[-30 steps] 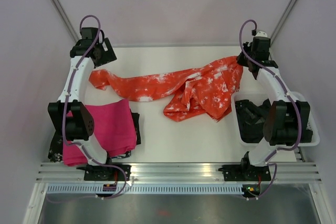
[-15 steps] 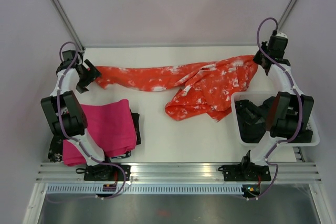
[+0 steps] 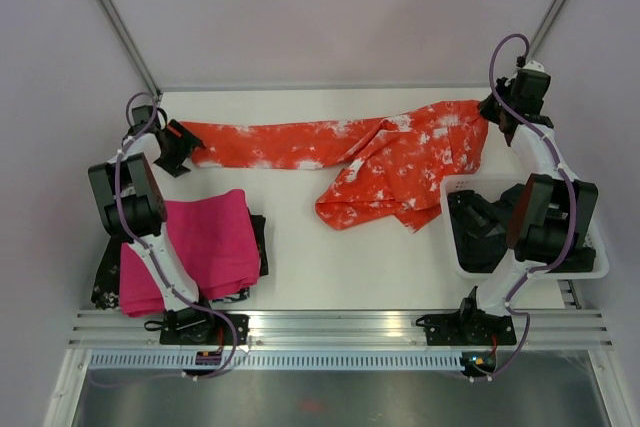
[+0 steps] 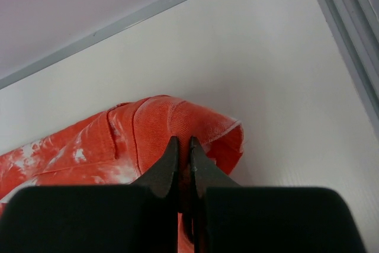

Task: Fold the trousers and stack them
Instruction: Flatten the trousers out

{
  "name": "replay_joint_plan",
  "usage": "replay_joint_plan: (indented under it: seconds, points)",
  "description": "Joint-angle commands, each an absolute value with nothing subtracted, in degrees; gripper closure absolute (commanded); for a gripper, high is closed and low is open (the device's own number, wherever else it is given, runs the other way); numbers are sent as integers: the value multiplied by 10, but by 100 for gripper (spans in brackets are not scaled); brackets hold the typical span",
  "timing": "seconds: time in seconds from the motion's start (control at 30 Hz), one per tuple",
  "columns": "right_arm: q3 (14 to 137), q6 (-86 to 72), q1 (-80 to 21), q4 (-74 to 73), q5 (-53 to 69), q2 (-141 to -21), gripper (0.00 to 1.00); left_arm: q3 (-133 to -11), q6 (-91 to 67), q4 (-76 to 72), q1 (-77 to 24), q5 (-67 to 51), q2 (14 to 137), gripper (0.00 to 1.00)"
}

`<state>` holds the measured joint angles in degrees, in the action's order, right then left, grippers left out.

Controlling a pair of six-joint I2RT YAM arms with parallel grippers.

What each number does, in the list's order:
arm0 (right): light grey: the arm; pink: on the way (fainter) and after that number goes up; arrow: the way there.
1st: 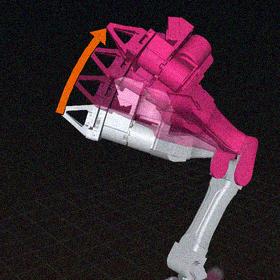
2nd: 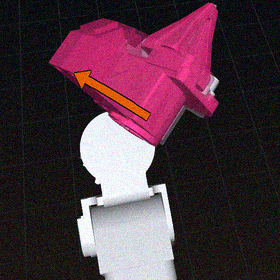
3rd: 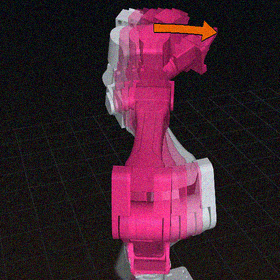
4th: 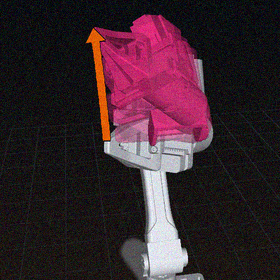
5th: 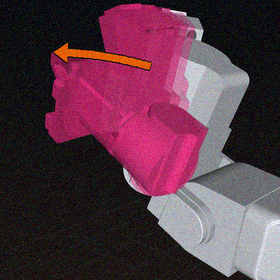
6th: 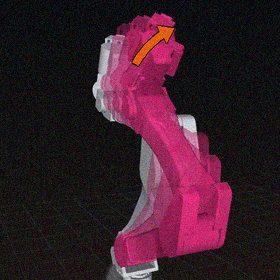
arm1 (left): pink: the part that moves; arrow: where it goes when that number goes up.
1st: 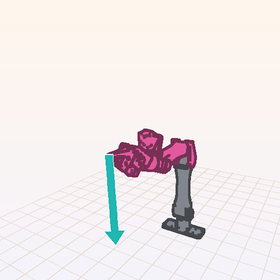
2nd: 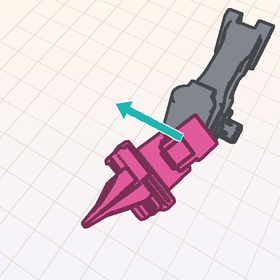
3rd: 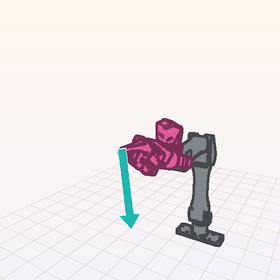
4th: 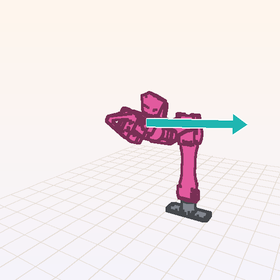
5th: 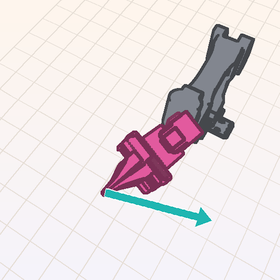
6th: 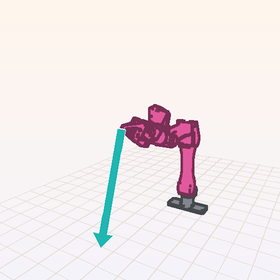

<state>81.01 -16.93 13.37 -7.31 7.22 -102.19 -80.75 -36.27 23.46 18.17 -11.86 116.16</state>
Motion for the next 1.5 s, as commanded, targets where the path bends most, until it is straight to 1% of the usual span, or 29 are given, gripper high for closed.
replay_joint_plan:
  seconds: [0.0, 0.03, 0.1, 0.13, 0.2, 0.23, 0.27, 0.33, 0.37, 0.4, 0.47, 0.5, 0.53, 0.57, 0.6, 0.63, 0.7, 0.73, 0.77, 0.9, 1.0, 1.13, 1.27, 1.33, 1.37, 1.4, 1.43, 1.47]
  points:
    - [810, -173, 133, -35, 105, -1023, 100, -836, -394, 187, 173, -120, 1185, 15]
    - [811, -174, 133, -35, 107, -1024, 100, -842, -398, 185, 172, -119, 1192, 16]
    - [809, -176, 133, -34, 108, -1023, 100, -840, -409, 166, 170, -119, 1202, 35]
    - [809, -176, 133, -34, 108, -1023, 100, -839, -414, 159, 170, -121, 1205, 54]
    - [810, -178, 133, -35, 110, -1022, 100, -840, -420, 153, 169, -120, 1204, 78]
    - [811, -178, 133, -35, 111, -1021, 100, -848, -418, 158, 168, -117, 1200, 97]
    - [815, -178, 133, -38, 112, -1019, 100, -855, -412, 170, 168, -108, 1194, 98]
    - [817, -176, 133, -42, 108, -1015, 100, -886, -382, 221, 168, -49, 1155, 98]
    - [822, -177, 133, -47, 97, -1011, 100, -904, -367, 246, 168, 8, 1139, 98]
    - [824, -179, 133, -49, 90, -1009, 100, -926, -327, 271, 168, 39, 1111, 98]
    - [831, -179, 133, -51, 85, -1005, 100, -1017, -279, 363, 169, 91, 1093, 98]
    - [831, -181, 133, -47, 85, -1003, 100, -1046, -235, 392, 169, 144, 1088, 98]
    - [831, -184, 133, -42, 86, -1001, 100, -1094, -213, 429, 169, 168, 1074, 97]
    - [828, -189, 133, -35, 87, -998, 100, -1111, -193, 441, 169, 204, 1067, 95]
    - [826, -191, 133, -31, 86, -997, 100, -1121, -159, 447, 169, 211, 1061, 88]
    - [825, -192, 133, -27, 85, -998, 100, -1130, -148, 453, 169, 209, 1052, 63]
    - [830, -192, 133, -32, 83, -1005, 100, -1116, -134, 461, 169, 173, 1043, 27]
    - [832, -190, 133, -35, 82, -1008, 100, -1107, -136, 461, 169, 162, 1034, 6]
    - [836, -185, 133, -42, 80, -1015, 100, -1097, -140, 460, 169, 145, 1029, 3]
    - [832, -167, 133, -52, 80, -1027, 100, -1036, -149, 444, 169, 130, 1015, 2]
    - [826, -152, 133, -61, 84, -1045, 100, -1020, -151, 433, 168, 109, 1021, 2]
    - [802, -138, 133, -54, 77, -1063, 100, -984, -168, 419, 169, 71, 1048, 5]
    - [837, -148, 148, -94, 7, -1077, 100, -932, -190, 389, 168, 16, 1055, 7]
    - [871, -198, 183, -114, 37, -1093, 100, -906, -194, 375, 169, 5, 1048, 7]
    - [878, -206, 194, -111, 73, -1099, 100, -902, -196, 373, 168, 3, 1046, 7]
    - [883, -210, 200, -107, 143, -1103, 91, -897, -197, 372, 167, -1, 1043, 8]
    - [894, -207, 201, -105, 167, -1110, 81, -896, -195, 370, 165, -13, 1043, 8]
    - [903, -191, 200, -118, 190, -1114, 60, -897, -195, 371, 163, -13, 1044, 7]
